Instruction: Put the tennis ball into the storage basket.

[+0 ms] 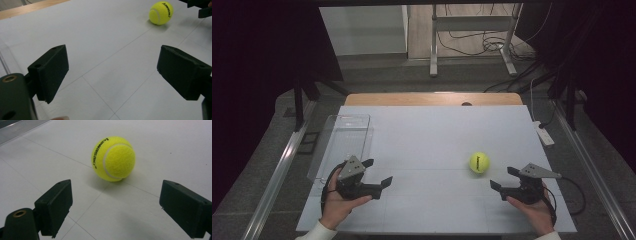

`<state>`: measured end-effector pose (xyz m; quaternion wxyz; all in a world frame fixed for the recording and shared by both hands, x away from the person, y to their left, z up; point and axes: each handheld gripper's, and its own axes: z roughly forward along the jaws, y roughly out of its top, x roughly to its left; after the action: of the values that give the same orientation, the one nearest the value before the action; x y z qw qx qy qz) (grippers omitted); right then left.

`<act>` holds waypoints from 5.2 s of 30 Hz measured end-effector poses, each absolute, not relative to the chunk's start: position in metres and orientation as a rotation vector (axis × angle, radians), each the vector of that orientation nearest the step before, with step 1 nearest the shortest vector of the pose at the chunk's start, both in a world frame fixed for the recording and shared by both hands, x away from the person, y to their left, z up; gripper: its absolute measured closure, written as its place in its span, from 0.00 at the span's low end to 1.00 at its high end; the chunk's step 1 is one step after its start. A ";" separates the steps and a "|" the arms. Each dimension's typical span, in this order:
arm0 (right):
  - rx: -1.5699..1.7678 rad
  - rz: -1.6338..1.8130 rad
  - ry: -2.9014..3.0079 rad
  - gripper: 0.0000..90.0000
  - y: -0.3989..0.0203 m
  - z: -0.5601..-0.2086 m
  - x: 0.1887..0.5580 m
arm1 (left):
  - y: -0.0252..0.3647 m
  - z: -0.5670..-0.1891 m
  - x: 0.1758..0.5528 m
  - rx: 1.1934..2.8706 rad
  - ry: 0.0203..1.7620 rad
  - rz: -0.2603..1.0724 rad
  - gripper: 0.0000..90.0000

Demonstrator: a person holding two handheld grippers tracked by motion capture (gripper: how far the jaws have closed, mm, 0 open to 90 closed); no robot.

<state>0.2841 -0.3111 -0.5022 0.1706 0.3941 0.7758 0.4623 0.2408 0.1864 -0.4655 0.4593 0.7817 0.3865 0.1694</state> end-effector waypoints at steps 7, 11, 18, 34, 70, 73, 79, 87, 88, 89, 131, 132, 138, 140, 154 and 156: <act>1.118 1.314 2.204 0.13 -0.312 -0.502 0.284 | 0.177 -0.461 0.250 1.936 0.932 0.403 0.12; 1.116 1.317 2.203 0.13 -0.312 -0.502 0.284 | 0.169 -0.460 0.256 1.957 0.918 0.387 0.12; 1.118 1.317 2.202 0.13 -0.312 -0.502 0.283 | 0.162 -0.458 0.264 1.971 0.902 0.379 0.12; 1.119 1.319 2.200 0.13 -0.313 -0.502 0.283 | 0.141 -0.456 0.275 2.001 0.864 0.359 0.12; 1.120 1.314 2.200 0.13 -0.314 -0.503 0.284 | 0.100 -0.459 0.293 2.061 0.798 0.307 0.12; 1.121 1.309 2.203 0.13 -0.314 -0.503 0.284 | 0.095 -0.457 0.294 2.064 0.784 0.303 0.12; 1.116 1.312 2.205 0.13 -0.314 -0.503 0.284 | 0.088 -0.457 0.297 2.078 0.769 0.295 0.12; 1.117 1.312 2.200 0.13 -0.315 -0.502 0.283 | 0.080 -0.459 0.302 2.082 0.766 0.279 0.12; 1.116 1.311 2.200 0.13 -0.316 -0.502 0.283 | 0.079 -0.460 0.302 2.084 0.764 0.279 0.12; 1.117 1.313 2.199 0.13 -0.316 -0.502 0.283 | 0.078 -0.460 0.303 2.086 0.764 0.277 0.12; 1.120 1.311 2.201 0.13 -0.317 -0.503 0.283 | 0.047 -0.461 0.320 2.094 0.723 0.223 0.12; 1.120 1.311 2.202 0.13 -0.317 -0.503 0.283 | 0.046 -0.461 0.320 2.094 0.722 0.222 0.12; 1.119 1.310 2.205 0.13 -0.317 -0.503 0.283 | 0.039 -0.460 0.323 2.106 0.707 0.217 0.12; 1.120 1.311 2.204 0.13 -0.317 -0.503 0.283 | 0.037 -0.460 0.323 2.110 0.701 0.215 0.12; 1.121 1.309 2.207 0.13 -0.317 -0.504 0.284 | 0.025 -0.456 0.328 2.126 0.688 0.212 0.12; 1.121 1.310 2.208 0.13 -0.317 -0.504 0.284 | 0.023 -0.455 0.329 2.123 0.688 0.210 0.12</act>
<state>0.2836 -0.3170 -0.5036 0.1696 0.3943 0.7768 0.4609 0.3289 0.0227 -0.4554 0.4350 0.8529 0.2762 0.0842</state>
